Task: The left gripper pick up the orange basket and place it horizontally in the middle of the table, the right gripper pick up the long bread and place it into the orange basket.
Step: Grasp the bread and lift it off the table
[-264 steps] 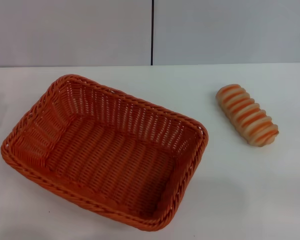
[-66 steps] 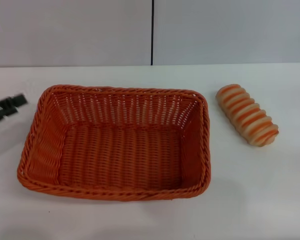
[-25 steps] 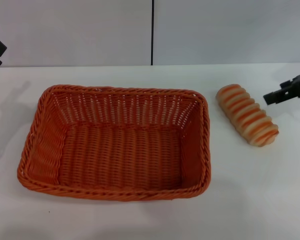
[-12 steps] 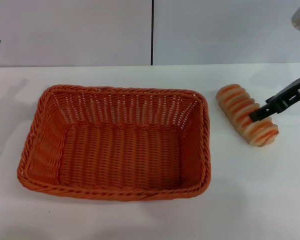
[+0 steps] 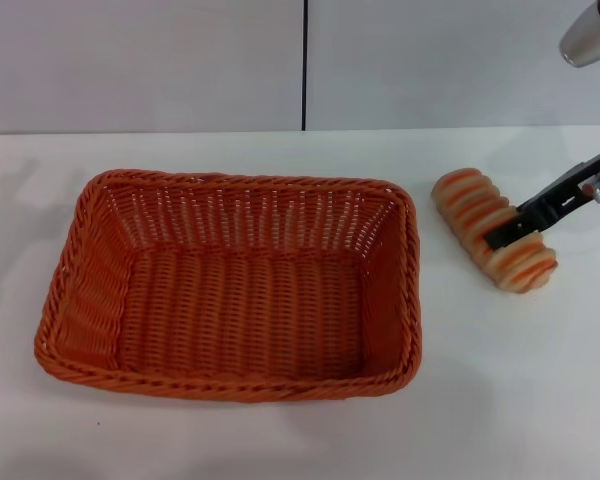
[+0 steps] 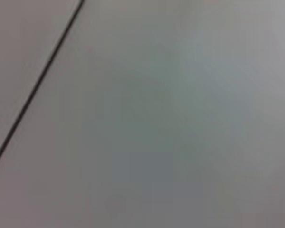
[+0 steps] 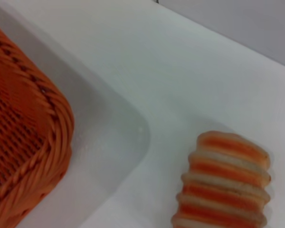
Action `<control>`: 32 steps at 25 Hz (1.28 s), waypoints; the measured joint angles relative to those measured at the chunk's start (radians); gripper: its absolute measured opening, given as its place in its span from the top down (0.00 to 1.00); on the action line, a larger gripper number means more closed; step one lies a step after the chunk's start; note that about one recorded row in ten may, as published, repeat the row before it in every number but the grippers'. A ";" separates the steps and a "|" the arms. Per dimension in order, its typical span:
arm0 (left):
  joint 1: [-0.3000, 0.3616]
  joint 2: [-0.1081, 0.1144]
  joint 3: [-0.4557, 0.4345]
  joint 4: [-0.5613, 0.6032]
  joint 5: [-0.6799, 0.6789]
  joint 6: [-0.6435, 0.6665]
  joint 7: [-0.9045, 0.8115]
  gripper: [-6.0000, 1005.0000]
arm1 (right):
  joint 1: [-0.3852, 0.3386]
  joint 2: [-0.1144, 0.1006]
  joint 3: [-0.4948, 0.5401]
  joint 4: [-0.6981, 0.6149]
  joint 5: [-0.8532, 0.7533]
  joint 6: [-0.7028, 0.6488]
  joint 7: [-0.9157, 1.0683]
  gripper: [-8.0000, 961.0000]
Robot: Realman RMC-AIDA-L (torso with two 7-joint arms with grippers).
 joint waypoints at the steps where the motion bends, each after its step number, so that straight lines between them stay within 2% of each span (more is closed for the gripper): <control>1: 0.001 0.001 -0.035 -0.023 -0.002 -0.001 0.003 0.22 | 0.001 0.000 -0.001 0.002 0.000 0.006 0.001 0.32; 17: 0.002 0.000 -0.034 -0.030 -0.002 -0.001 0.002 0.22 | 0.013 0.006 -0.011 0.045 0.001 0.066 0.002 0.35; 25: 0.002 0.001 -0.036 -0.039 -0.001 -0.001 -0.002 0.22 | 0.014 0.008 -0.091 0.044 0.001 0.065 -0.001 0.36; 30: 0.003 0.001 -0.037 -0.039 -0.004 -0.001 -0.011 0.22 | -0.007 0.016 -0.101 0.000 0.020 0.057 -0.007 0.46; 32: 0.003 0.001 -0.037 -0.039 -0.005 -0.001 -0.012 0.22 | -0.020 0.019 -0.102 -0.024 0.030 0.051 -0.009 0.47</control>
